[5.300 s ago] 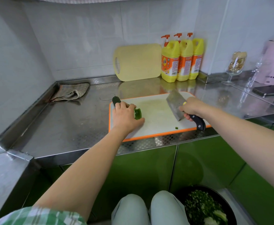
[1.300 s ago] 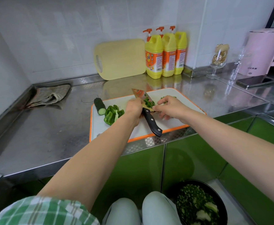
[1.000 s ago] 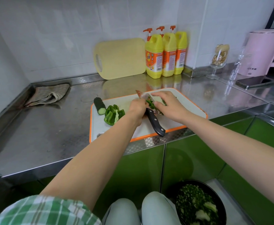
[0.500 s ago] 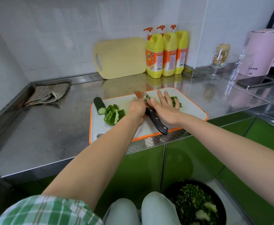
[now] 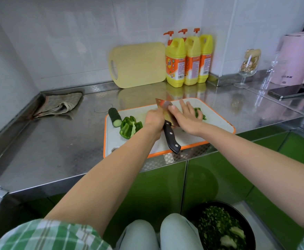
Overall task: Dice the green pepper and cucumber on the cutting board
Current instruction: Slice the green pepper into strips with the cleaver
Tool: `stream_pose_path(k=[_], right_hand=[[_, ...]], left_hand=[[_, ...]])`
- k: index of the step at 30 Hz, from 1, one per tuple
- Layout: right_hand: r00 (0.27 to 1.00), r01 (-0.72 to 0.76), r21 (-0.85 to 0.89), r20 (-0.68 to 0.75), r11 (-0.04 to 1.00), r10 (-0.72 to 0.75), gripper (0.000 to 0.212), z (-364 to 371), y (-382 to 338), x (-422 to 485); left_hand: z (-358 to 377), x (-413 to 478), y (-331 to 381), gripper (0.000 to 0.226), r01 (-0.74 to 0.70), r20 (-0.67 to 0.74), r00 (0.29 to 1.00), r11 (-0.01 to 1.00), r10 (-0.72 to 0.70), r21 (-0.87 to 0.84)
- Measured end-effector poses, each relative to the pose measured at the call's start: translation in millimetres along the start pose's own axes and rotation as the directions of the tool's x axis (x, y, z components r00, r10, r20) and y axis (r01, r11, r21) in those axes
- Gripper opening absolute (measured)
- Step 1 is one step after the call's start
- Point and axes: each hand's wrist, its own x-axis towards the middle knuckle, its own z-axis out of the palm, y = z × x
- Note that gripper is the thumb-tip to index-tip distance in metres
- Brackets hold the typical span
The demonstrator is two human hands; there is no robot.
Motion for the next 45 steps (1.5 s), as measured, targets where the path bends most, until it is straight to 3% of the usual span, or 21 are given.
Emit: stream_pose_path(k=[3, 9, 14, 20, 24, 27, 30, 34, 36, 38, 40, 43, 45], right_hand=[[0.993, -0.116, -0.013, -0.011, 0.993, 0.115, 0.069, -5, 6, -1], [0.997, 0.072, -0.011, 0.02, 0.997, -0.072, 0.057, -3, -16, -3], [0.989, -0.142, 0.044, -0.035, 0.989, 0.143, 0.06, -13, -17, -12], [0.998, -0.006, 0.034, -0.062, 0.999, 0.008, 0.054, -9, -20, -10], [0.989, -0.138, 0.005, -0.05, 0.99, 0.138, 0.058, -9, -16, -8], [0.998, 0.017, 0.086, -0.062, 0.996, -0.012, 0.05, -6, -8, -12], [0.983, 0.176, 0.124, 0.039, 0.977, -0.182, 0.053, -6, -7, -24], [0.999, 0.032, 0.068, -0.008, 0.997, -0.031, 0.064, -9, 2, -22], [0.992, 0.089, 0.073, -0.099, 0.993, -0.082, 0.054, -16, 1, -25], [0.975, 0.181, 0.198, -0.163, 0.963, -0.15, 0.049, -27, -5, -28], [0.976, 0.212, 0.307, -0.113, 0.928, -0.185, 0.044, -39, -15, -35], [0.988, 0.155, 0.205, -0.009, 0.966, -0.157, 0.034, -46, -24, -40], [0.992, 0.123, 0.197, -0.039, 0.973, -0.118, 0.03, -46, -23, -38]], left_hand=[[-8, -1, -1, 0.024, -0.007, -0.019, 1.0, 1.0, 0.006, -0.016], [-12, 0, 1, 0.029, -0.032, 0.04, 0.999, 0.999, 0.033, -0.028], [-15, -4, 1, 0.023, -0.053, 0.034, 0.998, 0.998, 0.054, -0.028], [-17, 0, -1, 0.016, -0.047, 0.03, 0.998, 0.999, 0.047, -0.016], [-17, 2, -3, 0.018, -0.06, -0.017, 0.998, 0.998, 0.059, -0.024], [-21, 7, -4, 0.021, -0.052, -0.081, 0.996, 0.996, 0.047, -0.067], [-20, 9, -4, 0.025, -0.053, -0.137, 0.99, 0.987, 0.032, -0.155], [-21, 10, -5, 0.024, -0.053, -0.17, 0.985, 0.979, 0.019, -0.196], [-20, 9, -3, 0.023, -0.07, -0.182, 0.982, 0.984, 0.039, -0.164], [-17, 7, 4, 0.025, -0.083, -0.18, 0.982, 0.987, 0.057, -0.138], [-9, 6, 11, 0.027, -0.104, -0.167, 0.983, 0.984, 0.079, -0.145], [6, 6, 17, 0.029, -0.135, -0.146, 0.982, 0.987, 0.121, -0.09], [16, 3, 20, 0.028, -0.143, -0.084, 0.987, 0.983, 0.134, -0.114]])
